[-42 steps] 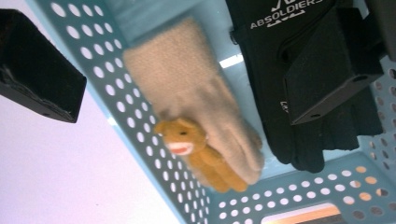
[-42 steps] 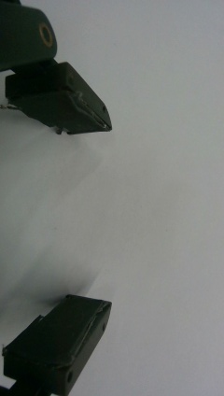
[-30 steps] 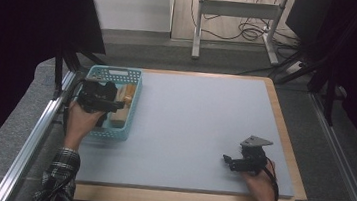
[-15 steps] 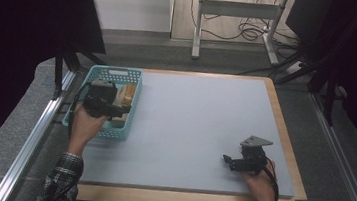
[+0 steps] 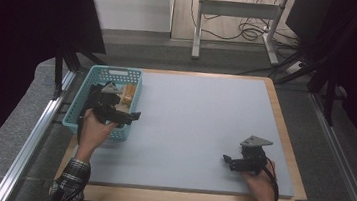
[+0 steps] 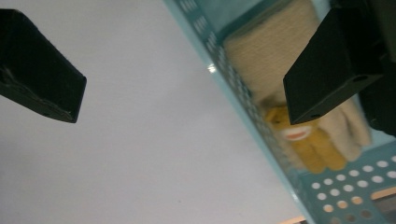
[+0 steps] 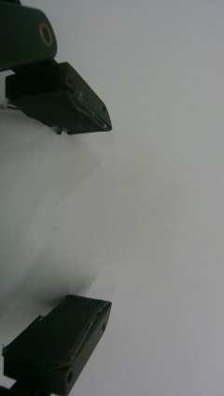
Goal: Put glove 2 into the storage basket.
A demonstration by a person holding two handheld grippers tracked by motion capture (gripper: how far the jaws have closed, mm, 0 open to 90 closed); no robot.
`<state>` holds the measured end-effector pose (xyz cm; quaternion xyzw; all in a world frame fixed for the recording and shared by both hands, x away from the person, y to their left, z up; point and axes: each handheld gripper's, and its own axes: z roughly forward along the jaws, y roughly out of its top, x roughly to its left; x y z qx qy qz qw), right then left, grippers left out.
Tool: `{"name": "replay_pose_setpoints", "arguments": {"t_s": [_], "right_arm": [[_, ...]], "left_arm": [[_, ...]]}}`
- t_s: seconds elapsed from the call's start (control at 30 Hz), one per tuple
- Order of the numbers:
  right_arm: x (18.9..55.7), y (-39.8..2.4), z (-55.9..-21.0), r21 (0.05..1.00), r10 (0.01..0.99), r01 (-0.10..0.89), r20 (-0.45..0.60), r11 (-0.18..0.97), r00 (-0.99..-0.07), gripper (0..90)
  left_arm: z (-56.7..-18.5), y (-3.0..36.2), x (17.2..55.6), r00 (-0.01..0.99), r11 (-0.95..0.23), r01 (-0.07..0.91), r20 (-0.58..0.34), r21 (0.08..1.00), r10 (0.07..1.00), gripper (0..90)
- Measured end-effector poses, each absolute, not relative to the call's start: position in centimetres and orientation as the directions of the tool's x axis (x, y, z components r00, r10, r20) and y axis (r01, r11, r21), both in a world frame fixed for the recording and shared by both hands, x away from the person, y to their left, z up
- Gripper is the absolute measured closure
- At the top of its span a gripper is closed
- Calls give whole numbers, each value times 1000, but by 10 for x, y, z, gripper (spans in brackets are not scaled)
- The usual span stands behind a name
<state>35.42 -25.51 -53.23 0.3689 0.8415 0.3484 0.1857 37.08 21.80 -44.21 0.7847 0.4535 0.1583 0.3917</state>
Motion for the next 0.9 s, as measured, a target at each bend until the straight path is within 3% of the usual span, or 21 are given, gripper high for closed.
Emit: {"name": "replay_pose_setpoints", "arguments": {"t_s": [0.9], "right_arm": [[354, -255, -532, 724, 750, 490, -57, 486, -659, 117]], "left_arm": [[-461, 147, 340, 675, -371, 504, -89, 780, 732, 0]]}}
